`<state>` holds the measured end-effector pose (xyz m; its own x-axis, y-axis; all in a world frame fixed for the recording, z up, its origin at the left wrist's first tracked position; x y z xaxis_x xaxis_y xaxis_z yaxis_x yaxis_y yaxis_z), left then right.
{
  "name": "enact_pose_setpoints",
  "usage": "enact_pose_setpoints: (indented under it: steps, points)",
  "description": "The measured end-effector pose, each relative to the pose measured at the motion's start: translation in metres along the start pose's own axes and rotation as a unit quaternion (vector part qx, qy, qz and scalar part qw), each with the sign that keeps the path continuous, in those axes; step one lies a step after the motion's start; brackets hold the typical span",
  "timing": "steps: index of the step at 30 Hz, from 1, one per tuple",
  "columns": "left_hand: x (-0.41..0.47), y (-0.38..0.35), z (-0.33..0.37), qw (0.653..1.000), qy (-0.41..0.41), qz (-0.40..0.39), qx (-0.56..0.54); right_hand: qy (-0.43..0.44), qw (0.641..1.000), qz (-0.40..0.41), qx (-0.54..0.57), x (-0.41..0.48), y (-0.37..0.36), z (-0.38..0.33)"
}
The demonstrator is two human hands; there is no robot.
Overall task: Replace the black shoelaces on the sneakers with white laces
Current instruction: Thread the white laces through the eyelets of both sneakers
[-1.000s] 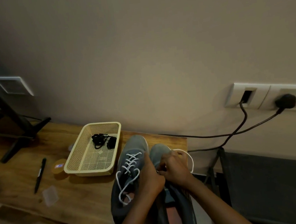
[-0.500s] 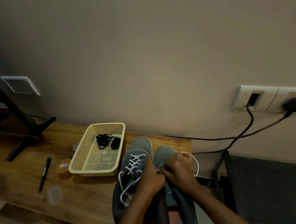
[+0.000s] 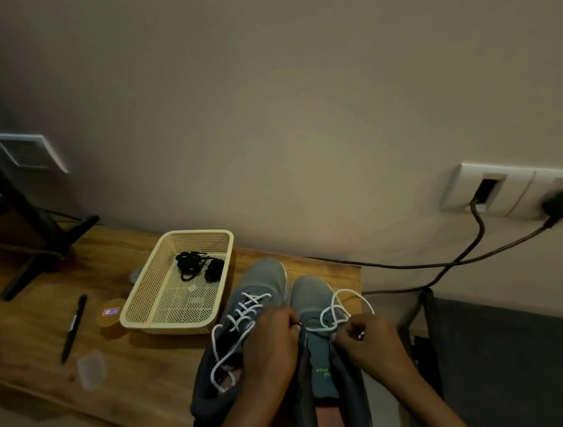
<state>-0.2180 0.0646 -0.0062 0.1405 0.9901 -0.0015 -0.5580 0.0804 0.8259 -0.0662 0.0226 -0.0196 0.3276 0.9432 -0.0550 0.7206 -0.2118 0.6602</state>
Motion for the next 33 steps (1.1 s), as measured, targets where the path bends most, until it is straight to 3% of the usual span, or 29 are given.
enact_pose_setpoints:
  steps: [4, 10, 15, 18, 21, 24, 27, 33]
  points:
    - [0.003, -0.001, 0.004, 0.999, 0.02, 0.006, 0.029, -0.008, 1.0, 0.01, -0.003, -0.001, -0.009, -0.003]
    - [0.014, -0.013, 0.007, 0.995, 0.06, -0.066, 0.049, -0.042, 0.999, 0.004, 0.012, 0.0, -0.011, -0.002]
    - [0.02, -0.003, 0.011, 0.993, 0.117, -0.001, -0.021, -0.058, 0.998, 0.016, -0.002, -0.003, -0.01, -0.002]
    - [0.022, 0.019, 0.015, 0.993, 0.052, 0.105, -0.019, -0.065, 0.998, 0.017, -0.017, -0.005, -0.01, -0.005]
    - [0.025, 0.039, 0.012, 0.98, -0.046, 0.191, 0.017, -0.024, 0.996, 0.07, -0.042, -0.004, -0.009, -0.005]
    - [0.028, 0.033, -0.001, 0.981, -0.099, 0.095, 0.138, -0.006, 0.988, 0.091, -0.122, -0.003, -0.008, -0.009]
    - [0.025, 0.021, -0.005, 0.976, -0.106, 0.026, 0.19, -0.01, 0.982, 0.113, -0.152, -0.001, -0.01, -0.013]
    - [0.03, 0.032, -0.011, 0.977, -0.099, 0.139, 0.125, -0.006, 0.981, 0.149, -0.128, -0.002, -0.013, -0.012]
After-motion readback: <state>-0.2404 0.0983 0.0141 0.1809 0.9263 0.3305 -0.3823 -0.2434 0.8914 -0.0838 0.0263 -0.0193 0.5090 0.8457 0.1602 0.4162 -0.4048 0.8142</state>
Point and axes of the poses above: each hand's wrist, its own x-axis towards the middle knuckle, its own y-axis out of the back of the hand, z = x × y, the point moved 2 cm from there along x, towards the middle knuckle, and after that the axes turned 4 degrees about z, right-handed, at the moved point
